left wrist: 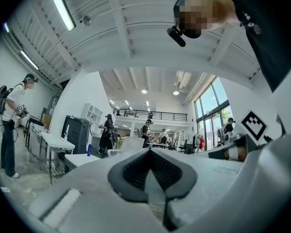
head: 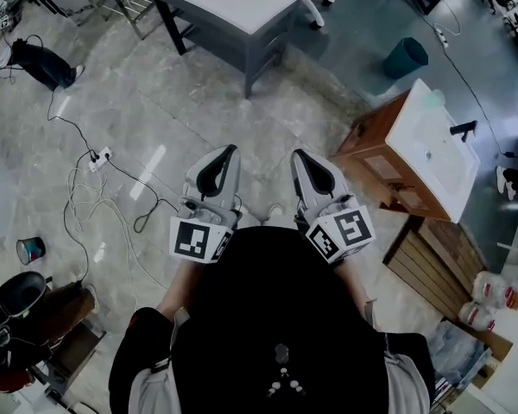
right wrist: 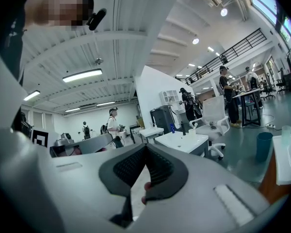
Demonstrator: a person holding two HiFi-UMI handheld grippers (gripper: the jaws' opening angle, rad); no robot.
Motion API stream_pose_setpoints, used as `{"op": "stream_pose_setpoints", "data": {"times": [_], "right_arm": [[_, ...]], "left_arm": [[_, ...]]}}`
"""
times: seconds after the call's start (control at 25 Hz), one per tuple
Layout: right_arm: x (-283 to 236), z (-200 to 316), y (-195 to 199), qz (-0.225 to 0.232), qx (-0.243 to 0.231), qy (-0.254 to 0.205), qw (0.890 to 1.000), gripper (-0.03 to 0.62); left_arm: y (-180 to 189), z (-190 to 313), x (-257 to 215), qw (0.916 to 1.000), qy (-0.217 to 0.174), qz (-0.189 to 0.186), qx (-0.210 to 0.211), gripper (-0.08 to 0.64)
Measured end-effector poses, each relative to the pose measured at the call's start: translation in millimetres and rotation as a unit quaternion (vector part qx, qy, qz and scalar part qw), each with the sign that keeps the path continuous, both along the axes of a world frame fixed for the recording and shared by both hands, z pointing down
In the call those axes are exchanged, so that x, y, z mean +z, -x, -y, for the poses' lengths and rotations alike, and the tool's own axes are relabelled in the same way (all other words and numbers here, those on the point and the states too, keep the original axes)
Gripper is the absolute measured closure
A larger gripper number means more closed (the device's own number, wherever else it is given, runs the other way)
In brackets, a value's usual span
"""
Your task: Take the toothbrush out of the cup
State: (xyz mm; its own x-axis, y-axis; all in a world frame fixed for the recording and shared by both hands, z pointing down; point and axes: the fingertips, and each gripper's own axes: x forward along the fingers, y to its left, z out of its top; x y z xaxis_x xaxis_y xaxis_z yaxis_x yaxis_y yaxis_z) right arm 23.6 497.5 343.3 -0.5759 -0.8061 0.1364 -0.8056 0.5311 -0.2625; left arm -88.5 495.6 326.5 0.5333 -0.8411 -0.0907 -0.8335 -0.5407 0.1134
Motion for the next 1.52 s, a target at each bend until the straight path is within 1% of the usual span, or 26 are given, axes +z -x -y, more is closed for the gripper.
{"op": "stream_pose_setpoints", "data": {"times": [0.16, 0.44, 0.64, 0.76, 0.88, 1.08, 1.2, 1.52], "right_arm": [[-0.1, 0.7, 14.5, -0.009, -0.002, -0.001, 1.0, 0.591], [-3.0, 1.3, 30.6, -0.021, -0.002, -0.006, 1.0, 0.591], [-0.8, 10.8, 31.8, -0.015, 0.004, -0.001, 1.0, 0.591], [2.1, 22.1, 31.7, -0.011, 0.0, -0.002, 1.0, 0.591], [1.9, 41.2, 36.0, -0.006, -0.009, -0.001, 1.0, 0.591], [1.4, 73.7, 44.0, 0.001, -0.023, 0.005, 1.0, 0.591], [6.9, 98.6, 41.4, 0.001, -0.032, 0.013, 0.999, 0.591], [9.1, 178.6, 25.0, 0.006, -0.033, 0.016, 0.999, 0.591]], "left_arm": [[14.9, 0.2, -2.2, 1.0, -0.003, -0.003, -0.005, 0.558], [30.1, -2.2, 2.6, 1.0, 0.003, -0.005, -0.007, 0.558], [29.6, 1.8, 2.5, 1.0, -0.004, 0.004, -0.001, 0.558], [32.3, 9.2, 2.0, 0.9999, -0.008, 0.005, -0.012, 0.558], [40.4, 24.4, 1.9, 0.9995, -0.006, 0.003, -0.03, 0.558], [47.9, 54.1, 5.6, 0.999, 0.004, 0.004, -0.044, 0.558], [43.9, 79.8, 9.0, 0.9988, 0.01, 0.004, -0.049, 0.558], [28.1, 153.4, 8.2, 0.9986, 0.011, 0.015, -0.05, 0.558]]}}
